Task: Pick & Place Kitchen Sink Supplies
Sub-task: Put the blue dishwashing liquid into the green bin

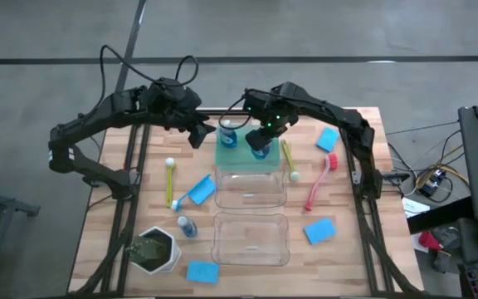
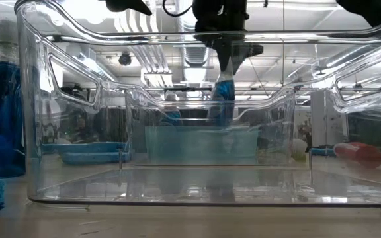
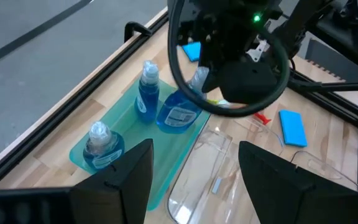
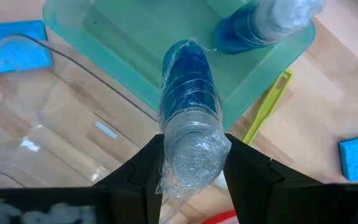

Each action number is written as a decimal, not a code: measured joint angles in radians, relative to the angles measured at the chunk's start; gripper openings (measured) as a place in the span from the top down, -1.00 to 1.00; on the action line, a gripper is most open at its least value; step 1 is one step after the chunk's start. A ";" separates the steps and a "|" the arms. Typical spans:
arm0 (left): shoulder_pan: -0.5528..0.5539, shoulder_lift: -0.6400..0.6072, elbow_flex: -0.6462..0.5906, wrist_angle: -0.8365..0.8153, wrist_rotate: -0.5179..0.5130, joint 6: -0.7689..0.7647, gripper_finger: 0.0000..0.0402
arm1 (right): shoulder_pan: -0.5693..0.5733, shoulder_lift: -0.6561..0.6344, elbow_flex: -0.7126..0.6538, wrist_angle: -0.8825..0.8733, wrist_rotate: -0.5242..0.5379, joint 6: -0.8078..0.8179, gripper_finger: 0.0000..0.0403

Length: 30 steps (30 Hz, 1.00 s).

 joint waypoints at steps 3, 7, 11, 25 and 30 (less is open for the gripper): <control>0.000 0.000 0.000 0.000 0.000 0.000 -0.13 | -0.004 0.016 -0.002 0.000 -0.003 -0.043 0.33; 0.000 0.001 0.000 0.000 0.000 0.001 -0.13 | -0.009 0.038 -0.003 0.000 -0.004 -0.123 0.32; 0.000 0.001 0.000 0.000 0.000 0.002 -0.13 | -0.015 0.054 -0.006 0.001 -0.009 -0.177 0.32; 0.000 0.002 0.000 0.002 0.000 0.022 -0.13 | -0.016 0.057 -0.140 0.000 0.022 -0.250 0.32; 0.000 0.002 0.000 0.009 -0.001 0.023 -0.13 | -0.017 0.056 -0.151 0.001 0.034 -0.243 0.32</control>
